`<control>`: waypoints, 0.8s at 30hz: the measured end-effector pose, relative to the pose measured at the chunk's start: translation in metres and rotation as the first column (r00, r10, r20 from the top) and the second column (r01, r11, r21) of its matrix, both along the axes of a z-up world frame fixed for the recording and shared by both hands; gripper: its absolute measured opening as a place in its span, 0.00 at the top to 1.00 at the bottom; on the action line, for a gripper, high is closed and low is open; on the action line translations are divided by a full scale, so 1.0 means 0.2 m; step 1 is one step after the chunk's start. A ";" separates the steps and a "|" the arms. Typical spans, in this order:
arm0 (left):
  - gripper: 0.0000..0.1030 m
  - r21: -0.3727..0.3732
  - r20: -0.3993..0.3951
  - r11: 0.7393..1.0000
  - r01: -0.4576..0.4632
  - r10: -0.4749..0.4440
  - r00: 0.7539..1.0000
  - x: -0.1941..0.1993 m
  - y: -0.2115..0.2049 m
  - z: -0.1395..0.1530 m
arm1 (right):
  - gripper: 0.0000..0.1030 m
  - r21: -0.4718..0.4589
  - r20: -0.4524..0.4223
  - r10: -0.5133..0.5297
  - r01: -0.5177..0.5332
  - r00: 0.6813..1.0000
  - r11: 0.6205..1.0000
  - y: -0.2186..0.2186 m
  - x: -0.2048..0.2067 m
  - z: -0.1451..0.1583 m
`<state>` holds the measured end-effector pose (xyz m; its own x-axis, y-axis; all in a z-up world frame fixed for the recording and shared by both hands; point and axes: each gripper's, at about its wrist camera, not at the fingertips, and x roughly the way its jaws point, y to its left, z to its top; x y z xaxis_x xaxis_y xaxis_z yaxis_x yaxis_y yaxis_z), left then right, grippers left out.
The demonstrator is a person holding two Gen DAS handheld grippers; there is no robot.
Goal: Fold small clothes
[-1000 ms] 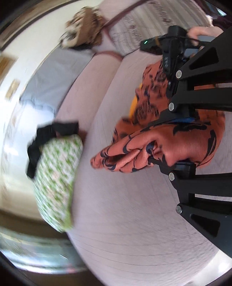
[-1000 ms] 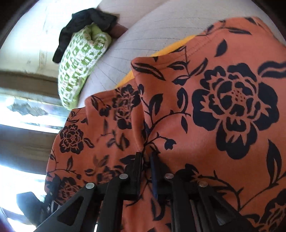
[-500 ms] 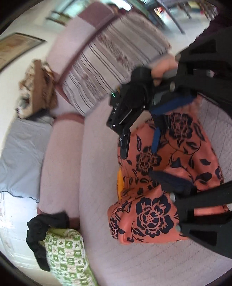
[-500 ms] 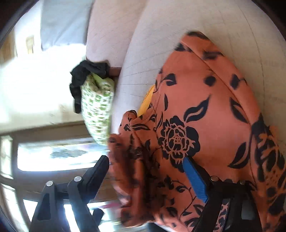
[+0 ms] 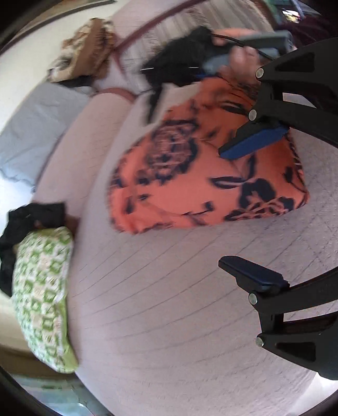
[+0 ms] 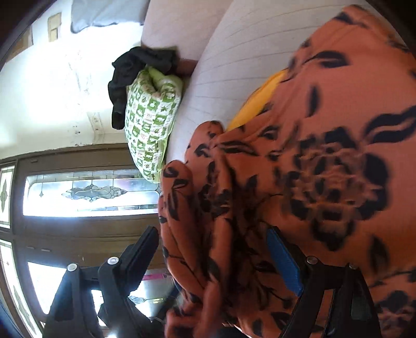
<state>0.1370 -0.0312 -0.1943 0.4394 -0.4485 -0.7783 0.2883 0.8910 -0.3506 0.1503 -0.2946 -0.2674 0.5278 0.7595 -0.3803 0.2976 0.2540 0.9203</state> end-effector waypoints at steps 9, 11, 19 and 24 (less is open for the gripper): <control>0.25 0.029 -0.077 0.995 0.099 -0.096 0.992 -0.09 -0.10 -0.09 | 0.81 -0.399 0.160 0.094 -0.023 0.983 0.917 0.27 0.00 0.24; 0.25 0.002 -0.049 0.994 0.109 -0.109 0.993 -0.11 -0.11 -0.02 | 0.83 -0.499 0.230 0.084 0.043 0.970 0.865 0.24 -0.06 0.38; 0.24 0.022 0.046 0.981 0.191 -0.192 0.980 -0.15 -0.36 0.15 | 0.79 -0.586 0.252 -0.124 0.253 0.960 0.770 -0.25 -0.40 0.51; 0.23 0.144 -0.135 0.954 0.262 -0.243 0.961 -0.09 -0.58 -0.12 | 0.67 -0.341 -0.177 -0.175 0.107 0.968 0.934 -0.52 -0.41 0.00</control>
